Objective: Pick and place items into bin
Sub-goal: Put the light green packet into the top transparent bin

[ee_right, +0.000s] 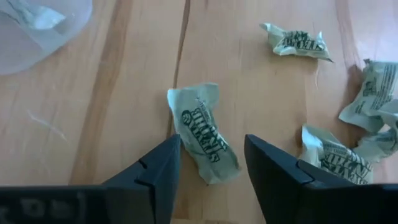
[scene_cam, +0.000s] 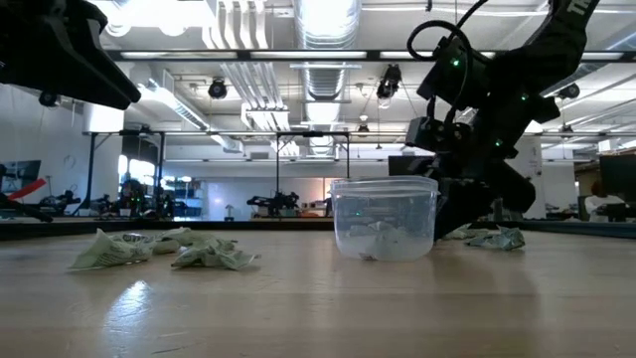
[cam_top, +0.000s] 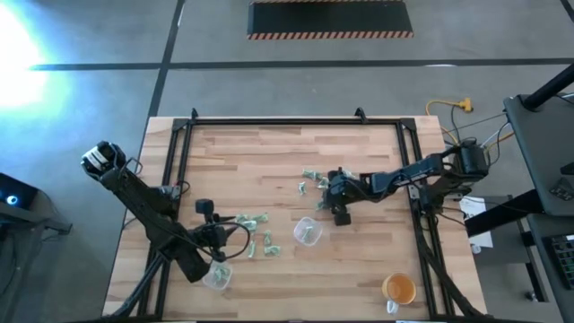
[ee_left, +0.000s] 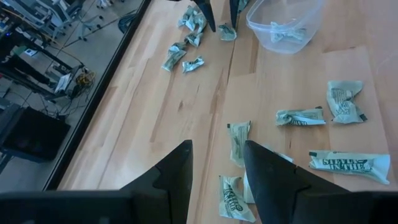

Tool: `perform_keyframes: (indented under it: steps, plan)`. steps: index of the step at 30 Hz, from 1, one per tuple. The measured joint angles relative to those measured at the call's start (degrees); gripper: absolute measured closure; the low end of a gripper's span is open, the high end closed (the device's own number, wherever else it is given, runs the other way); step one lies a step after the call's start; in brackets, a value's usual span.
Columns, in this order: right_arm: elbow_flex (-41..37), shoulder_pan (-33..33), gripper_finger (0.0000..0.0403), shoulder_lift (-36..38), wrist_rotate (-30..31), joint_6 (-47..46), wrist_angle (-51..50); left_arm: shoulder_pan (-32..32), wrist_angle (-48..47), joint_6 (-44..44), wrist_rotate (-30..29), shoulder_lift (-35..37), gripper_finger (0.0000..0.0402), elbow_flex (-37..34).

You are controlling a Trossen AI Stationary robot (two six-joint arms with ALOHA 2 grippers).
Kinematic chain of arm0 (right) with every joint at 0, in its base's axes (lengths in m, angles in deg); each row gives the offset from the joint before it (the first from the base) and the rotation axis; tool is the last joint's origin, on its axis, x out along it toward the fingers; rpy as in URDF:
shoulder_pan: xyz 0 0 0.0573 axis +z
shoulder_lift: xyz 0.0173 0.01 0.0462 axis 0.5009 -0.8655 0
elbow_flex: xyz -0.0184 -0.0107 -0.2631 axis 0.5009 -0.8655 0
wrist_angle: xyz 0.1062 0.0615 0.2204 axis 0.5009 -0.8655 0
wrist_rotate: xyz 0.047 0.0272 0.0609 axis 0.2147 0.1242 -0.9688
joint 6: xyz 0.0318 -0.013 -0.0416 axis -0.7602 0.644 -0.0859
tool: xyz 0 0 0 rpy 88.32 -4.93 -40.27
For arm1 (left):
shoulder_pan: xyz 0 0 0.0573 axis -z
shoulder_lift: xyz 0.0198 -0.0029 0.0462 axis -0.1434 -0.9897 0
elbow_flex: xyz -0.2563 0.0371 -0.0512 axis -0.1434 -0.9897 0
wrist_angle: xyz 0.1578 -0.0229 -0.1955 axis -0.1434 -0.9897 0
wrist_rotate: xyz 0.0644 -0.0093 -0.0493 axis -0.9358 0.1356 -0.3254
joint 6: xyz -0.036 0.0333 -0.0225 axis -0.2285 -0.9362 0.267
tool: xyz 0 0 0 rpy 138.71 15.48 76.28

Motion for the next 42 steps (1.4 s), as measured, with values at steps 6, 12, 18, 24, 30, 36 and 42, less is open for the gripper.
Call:
perform_keyframes:
  steps: [6, 12, 18, 24, 30, 36, 42]
  plan:
    - [-0.1, -0.3, 0.0288, 0.1, 0.0, 1.6, -0.5, 0.0, 0.0, 0.0, 0.0, 0.0, 0.0274, -0.1]
    - [-0.1, -0.3, 0.0359, 0.3, -0.1, 2.6, -1.8, 0.0, 0.0, 0.0, 0.0, 0.0, 0.0274, -0.1]
    - [0.3, -0.3, 0.0392, 0.6, 0.1, 3.5, -2.1, 0.0, 0.0, 0.0, 0.0, 0.0, 0.0274, -0.1]
    - [0.6, -0.3, 0.0394, 4.2, 1.6, 3.0, -6.2, 0.0, 0.1, 0.0, 0.0, 0.0, 0.0274, -0.1]
    - [0.6, 1.2, 0.0394, 12.2, 2.7, 0.0, -10.2, 0.0, 0.1, 0.0, 0.0, 0.0, 0.0274, -0.1]
    - [-0.2, 6.2, 0.0394, 19.7, 2.6, -0.7, -10.2, 0.0, 0.2, 0.0, 0.0, 0.0, 0.0274, -0.3]
    - [-2.5, 11.2, 0.0394, 20.9, 0.3, 1.4, -1.7, 0.0, 0.7, 0.0, 0.0, 0.0, 0.0274, -0.7]
